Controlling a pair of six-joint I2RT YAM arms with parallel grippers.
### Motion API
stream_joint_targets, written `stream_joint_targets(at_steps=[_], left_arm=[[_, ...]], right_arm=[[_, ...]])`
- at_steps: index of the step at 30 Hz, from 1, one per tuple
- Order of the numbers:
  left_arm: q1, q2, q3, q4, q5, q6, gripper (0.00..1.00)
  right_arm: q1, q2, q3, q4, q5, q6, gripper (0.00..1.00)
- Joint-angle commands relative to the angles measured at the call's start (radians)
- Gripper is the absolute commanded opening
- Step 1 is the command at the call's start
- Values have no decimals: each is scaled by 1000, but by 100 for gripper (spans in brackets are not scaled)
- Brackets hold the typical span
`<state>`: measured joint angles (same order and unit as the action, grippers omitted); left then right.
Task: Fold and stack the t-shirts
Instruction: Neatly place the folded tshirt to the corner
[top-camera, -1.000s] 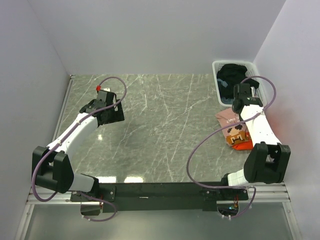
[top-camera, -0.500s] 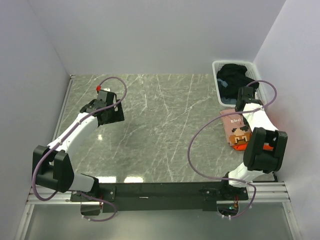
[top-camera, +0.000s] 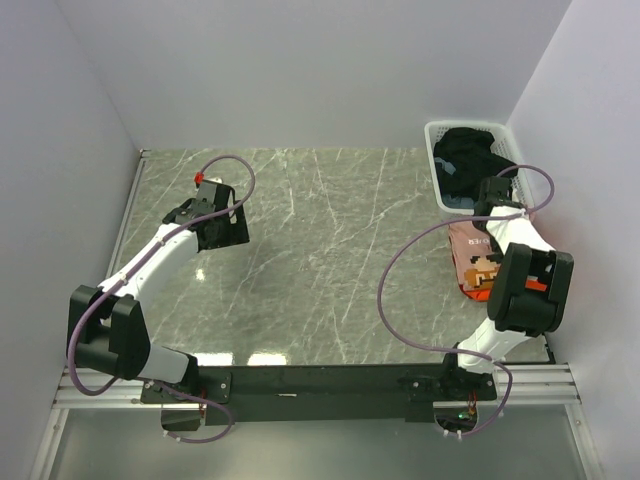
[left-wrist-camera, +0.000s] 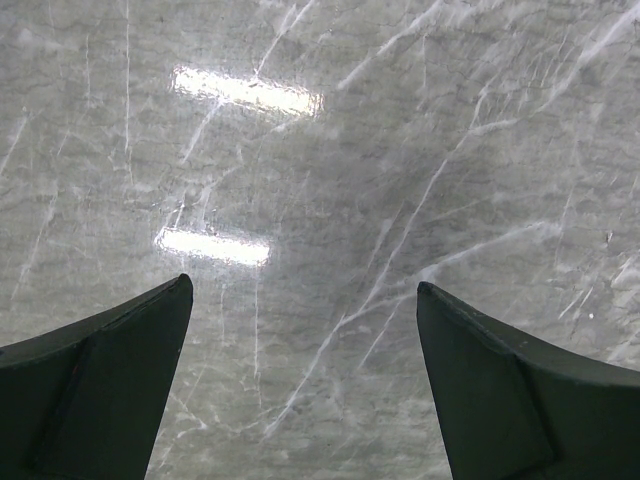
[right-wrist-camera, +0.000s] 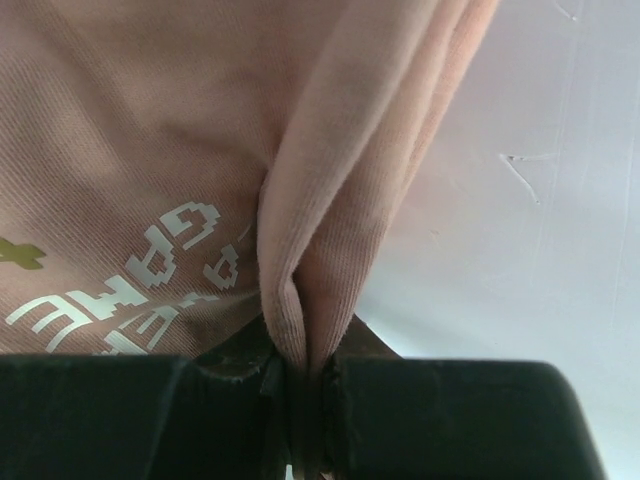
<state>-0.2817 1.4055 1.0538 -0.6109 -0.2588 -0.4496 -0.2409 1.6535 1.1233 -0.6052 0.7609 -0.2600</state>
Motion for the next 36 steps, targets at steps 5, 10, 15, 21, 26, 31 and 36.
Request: stream_joint_targets(at_steps=[5, 10, 15, 21, 26, 31, 36], left_arm=[[4, 0, 3, 8, 7, 3, 99], [4, -7, 2, 8, 10, 3, 99], [4, -16, 3, 8, 12, 3, 99], [4, -26, 2, 10, 16, 5, 99], [4, -36, 3, 10, 9, 3, 99], [4, -36, 5, 11, 16, 5, 99], [4, -40, 6, 13, 24, 5, 99]], right_arm=[[-44, -29, -17, 42, 60, 2, 19], [-54, -41, -2, 39, 143, 44, 48], [-52, -89, 75, -2, 245, 162, 58], [-54, -161, 156, -116, 203, 317, 62], [63, -267, 69, -119, -17, 350, 60], [299, -351, -34, -194, -100, 429, 61], [400, -376, -134, -237, -124, 495, 61]])
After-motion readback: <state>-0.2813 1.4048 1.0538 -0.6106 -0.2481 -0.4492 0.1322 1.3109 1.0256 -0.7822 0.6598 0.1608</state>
